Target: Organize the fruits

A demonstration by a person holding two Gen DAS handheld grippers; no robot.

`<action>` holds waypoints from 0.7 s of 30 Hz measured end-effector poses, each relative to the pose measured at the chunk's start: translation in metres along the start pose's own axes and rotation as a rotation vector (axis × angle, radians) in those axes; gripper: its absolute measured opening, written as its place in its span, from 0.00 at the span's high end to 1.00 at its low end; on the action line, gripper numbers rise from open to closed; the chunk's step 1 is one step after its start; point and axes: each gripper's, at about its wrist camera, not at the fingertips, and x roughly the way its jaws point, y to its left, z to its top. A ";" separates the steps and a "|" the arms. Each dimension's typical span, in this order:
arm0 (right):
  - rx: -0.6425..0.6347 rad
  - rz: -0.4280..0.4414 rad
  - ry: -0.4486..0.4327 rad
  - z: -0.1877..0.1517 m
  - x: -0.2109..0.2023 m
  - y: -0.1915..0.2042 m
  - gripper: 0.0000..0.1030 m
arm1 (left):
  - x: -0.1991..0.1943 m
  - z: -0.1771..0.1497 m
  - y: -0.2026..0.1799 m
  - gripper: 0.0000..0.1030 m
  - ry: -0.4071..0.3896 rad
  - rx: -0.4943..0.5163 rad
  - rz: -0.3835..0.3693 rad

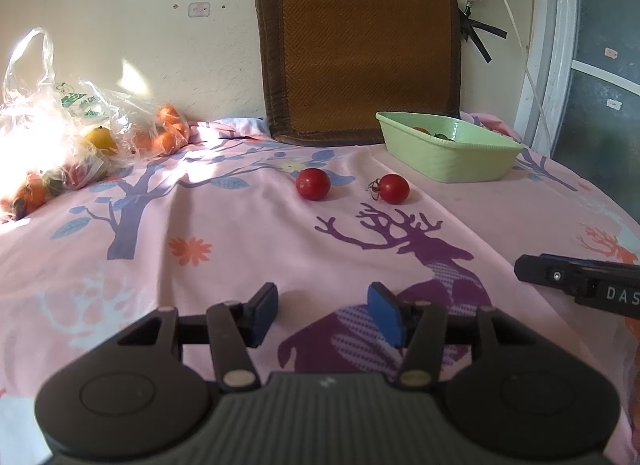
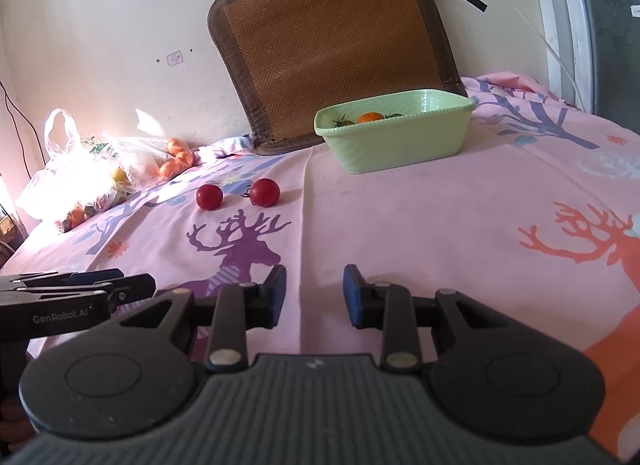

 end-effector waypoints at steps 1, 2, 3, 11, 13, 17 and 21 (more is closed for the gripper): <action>0.000 0.000 0.001 0.000 0.000 0.000 0.67 | 0.000 0.000 0.000 0.50 -0.001 0.000 -0.001; 0.000 -0.001 0.002 0.000 0.000 0.000 0.67 | 0.000 0.000 0.000 0.50 -0.001 -0.001 -0.002; 0.001 -0.001 0.003 0.000 0.000 0.000 0.67 | 0.000 0.000 0.000 0.50 -0.001 -0.002 -0.003; 0.002 -0.001 0.006 0.000 0.001 -0.001 0.67 | -0.001 0.000 0.001 0.50 -0.002 -0.005 -0.006; 0.002 -0.001 0.006 0.000 0.001 -0.001 0.67 | -0.001 0.000 0.001 0.50 -0.002 -0.005 -0.006; 0.002 -0.001 0.006 0.000 0.001 -0.001 0.67 | -0.001 0.000 0.001 0.50 -0.002 -0.005 -0.006; 0.002 0.000 0.005 0.000 0.001 -0.001 0.67 | -0.001 0.000 0.001 0.50 -0.002 -0.005 -0.006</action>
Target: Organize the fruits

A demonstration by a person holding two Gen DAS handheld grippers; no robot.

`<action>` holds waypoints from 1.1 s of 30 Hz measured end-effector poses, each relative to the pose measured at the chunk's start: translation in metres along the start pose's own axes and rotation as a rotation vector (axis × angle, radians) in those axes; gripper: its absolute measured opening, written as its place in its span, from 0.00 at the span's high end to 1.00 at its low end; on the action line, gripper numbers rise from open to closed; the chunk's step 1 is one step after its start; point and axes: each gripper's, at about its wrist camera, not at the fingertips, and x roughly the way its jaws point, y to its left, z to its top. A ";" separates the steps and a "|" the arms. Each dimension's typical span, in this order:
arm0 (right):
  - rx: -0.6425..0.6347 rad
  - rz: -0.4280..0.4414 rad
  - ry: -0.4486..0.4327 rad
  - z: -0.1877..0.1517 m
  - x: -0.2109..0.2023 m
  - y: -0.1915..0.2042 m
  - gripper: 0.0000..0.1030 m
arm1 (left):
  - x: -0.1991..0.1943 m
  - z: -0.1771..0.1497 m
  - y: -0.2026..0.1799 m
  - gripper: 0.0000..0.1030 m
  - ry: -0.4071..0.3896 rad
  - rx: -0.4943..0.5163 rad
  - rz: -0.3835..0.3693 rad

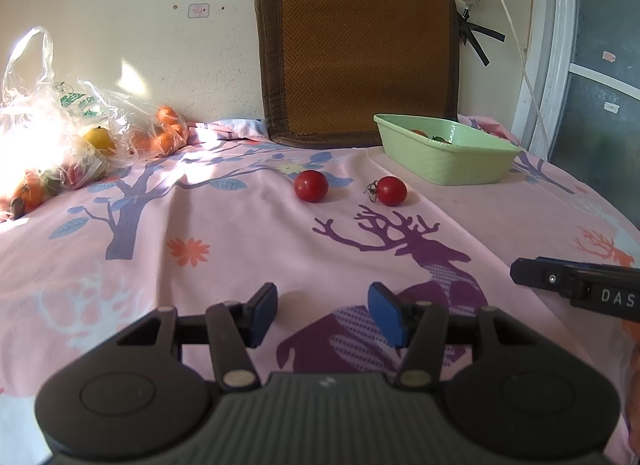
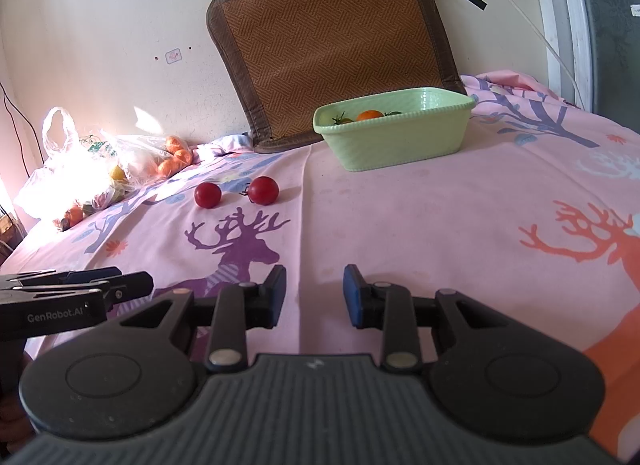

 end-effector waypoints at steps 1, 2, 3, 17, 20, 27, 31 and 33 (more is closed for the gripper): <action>-0.001 0.001 0.001 0.000 0.000 0.000 0.67 | 0.000 0.000 0.000 0.50 0.000 0.000 0.000; -0.001 0.001 0.002 0.000 0.000 0.000 0.67 | 0.000 0.000 0.000 0.50 0.001 0.000 0.000; -0.001 0.002 0.002 0.000 0.000 0.000 0.67 | 0.000 0.000 0.000 0.50 0.001 -0.001 0.000; 0.002 0.004 0.003 0.000 0.001 0.001 0.67 | 0.000 0.000 0.000 0.49 0.001 0.000 0.000; 0.001 0.004 0.003 0.000 0.001 0.001 0.67 | 0.000 0.000 0.000 0.49 0.001 0.000 0.000; -0.001 0.006 0.004 0.000 0.001 0.002 0.67 | 0.001 0.000 0.000 0.48 0.001 -0.001 0.000; 0.000 0.005 0.004 0.000 0.001 0.002 0.67 | 0.001 0.000 0.000 0.48 0.001 -0.001 0.000; 0.000 0.005 0.004 0.000 0.002 0.002 0.67 | 0.001 0.000 0.000 0.48 0.002 -0.003 -0.003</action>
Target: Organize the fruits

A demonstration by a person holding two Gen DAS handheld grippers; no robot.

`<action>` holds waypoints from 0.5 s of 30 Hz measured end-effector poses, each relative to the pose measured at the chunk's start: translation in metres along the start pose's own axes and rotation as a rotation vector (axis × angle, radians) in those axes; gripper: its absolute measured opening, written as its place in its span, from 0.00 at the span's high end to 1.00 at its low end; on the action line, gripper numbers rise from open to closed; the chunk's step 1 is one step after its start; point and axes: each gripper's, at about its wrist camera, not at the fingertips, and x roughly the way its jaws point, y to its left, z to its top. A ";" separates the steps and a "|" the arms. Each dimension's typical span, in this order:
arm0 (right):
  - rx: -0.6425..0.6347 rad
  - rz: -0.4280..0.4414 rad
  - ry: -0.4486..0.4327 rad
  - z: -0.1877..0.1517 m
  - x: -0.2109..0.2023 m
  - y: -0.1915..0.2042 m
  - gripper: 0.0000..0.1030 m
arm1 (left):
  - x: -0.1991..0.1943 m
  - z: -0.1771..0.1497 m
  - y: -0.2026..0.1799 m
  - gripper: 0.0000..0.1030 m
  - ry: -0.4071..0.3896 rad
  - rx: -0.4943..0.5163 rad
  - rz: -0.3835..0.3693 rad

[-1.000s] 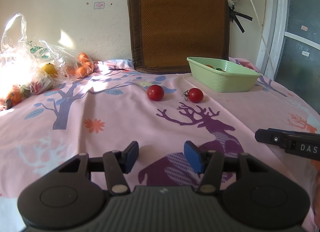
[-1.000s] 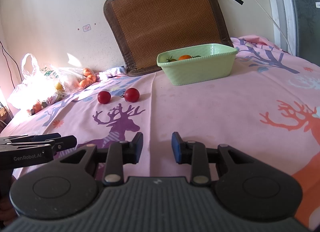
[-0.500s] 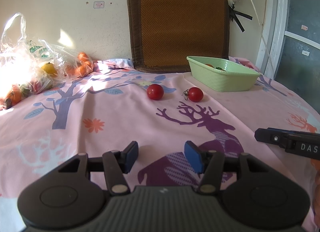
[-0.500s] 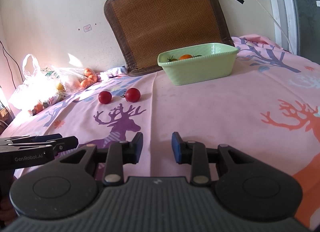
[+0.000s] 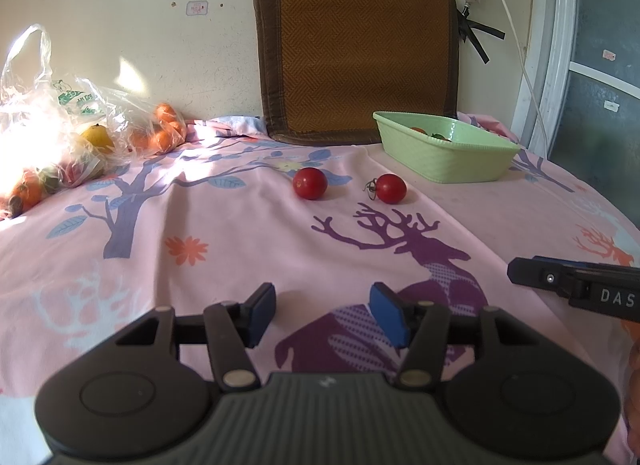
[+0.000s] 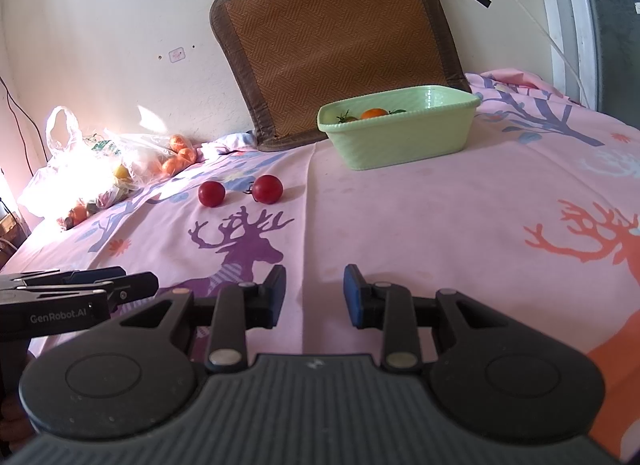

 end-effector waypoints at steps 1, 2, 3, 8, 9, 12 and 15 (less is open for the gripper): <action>0.000 0.000 0.000 0.000 0.000 0.000 0.67 | 0.000 0.000 0.000 0.48 0.000 -0.001 -0.001; 0.000 0.000 0.000 0.000 0.000 0.000 0.67 | 0.000 0.000 0.000 0.47 0.000 -0.003 -0.002; 0.000 0.000 0.000 0.000 0.000 0.000 0.67 | 0.000 0.000 -0.001 0.47 0.001 -0.005 -0.004; 0.001 -0.001 -0.001 0.000 0.000 0.001 0.66 | 0.000 -0.001 0.000 0.47 0.001 -0.010 -0.009; 0.001 -0.001 -0.001 0.000 0.000 0.000 0.66 | 0.000 -0.001 0.000 0.47 0.001 -0.010 -0.009; 0.001 -0.002 0.000 0.000 0.000 0.001 0.66 | 0.000 0.000 0.001 0.47 0.002 -0.012 -0.011; 0.000 -0.001 0.001 0.000 0.000 0.000 0.66 | 0.001 0.001 0.002 0.47 0.004 -0.016 -0.014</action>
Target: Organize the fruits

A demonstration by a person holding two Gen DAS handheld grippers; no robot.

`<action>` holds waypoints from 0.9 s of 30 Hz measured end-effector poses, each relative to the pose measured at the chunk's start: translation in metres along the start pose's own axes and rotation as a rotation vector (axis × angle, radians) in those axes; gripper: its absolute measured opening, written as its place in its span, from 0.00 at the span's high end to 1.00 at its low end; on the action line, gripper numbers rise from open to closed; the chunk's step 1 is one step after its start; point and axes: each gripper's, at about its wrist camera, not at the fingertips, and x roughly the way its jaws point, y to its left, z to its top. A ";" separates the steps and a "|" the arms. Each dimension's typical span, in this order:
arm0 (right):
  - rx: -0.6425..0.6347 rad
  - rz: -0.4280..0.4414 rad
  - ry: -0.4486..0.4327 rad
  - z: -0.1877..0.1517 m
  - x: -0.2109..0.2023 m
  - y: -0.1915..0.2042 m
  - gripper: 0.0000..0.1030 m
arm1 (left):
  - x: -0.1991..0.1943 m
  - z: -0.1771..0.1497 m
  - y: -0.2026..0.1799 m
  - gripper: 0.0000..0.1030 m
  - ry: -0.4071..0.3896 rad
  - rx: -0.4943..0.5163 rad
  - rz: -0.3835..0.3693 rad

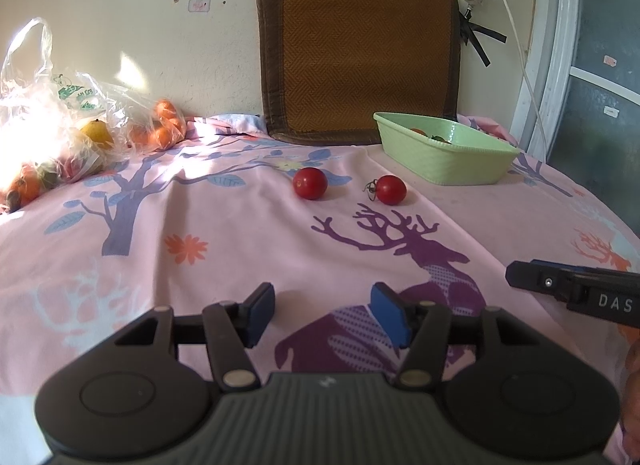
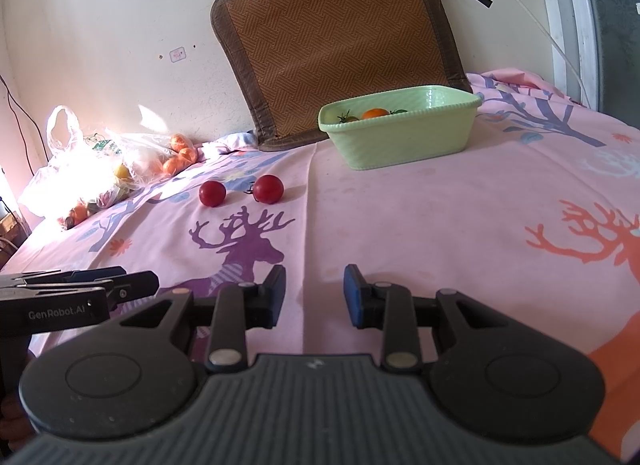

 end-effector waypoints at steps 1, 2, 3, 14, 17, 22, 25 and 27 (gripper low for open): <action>0.001 0.000 0.000 0.000 0.000 0.000 0.66 | 0.000 0.000 0.000 0.47 0.001 -0.003 -0.002; 0.001 0.000 0.000 0.000 0.000 0.000 0.66 | 0.000 0.000 0.001 0.47 0.001 -0.006 -0.004; 0.001 0.000 0.001 0.000 0.000 0.000 0.66 | 0.000 0.000 0.002 0.47 0.002 -0.010 -0.007; -0.058 0.047 0.013 0.008 0.007 0.011 0.66 | 0.009 0.025 0.021 0.46 0.029 -0.038 -0.055; -0.092 0.072 0.024 0.014 0.013 0.014 0.66 | 0.014 0.036 0.027 0.46 0.030 -0.031 -0.060; -0.137 0.115 0.059 0.027 0.031 0.018 0.44 | 0.032 0.060 0.035 0.44 0.053 -0.001 -0.095; -0.164 0.120 0.054 0.036 0.042 0.021 0.43 | 0.047 0.073 0.035 0.43 0.064 0.019 -0.103; -0.174 0.126 0.052 0.043 0.050 0.022 0.43 | 0.059 0.081 0.034 0.43 0.072 0.017 -0.114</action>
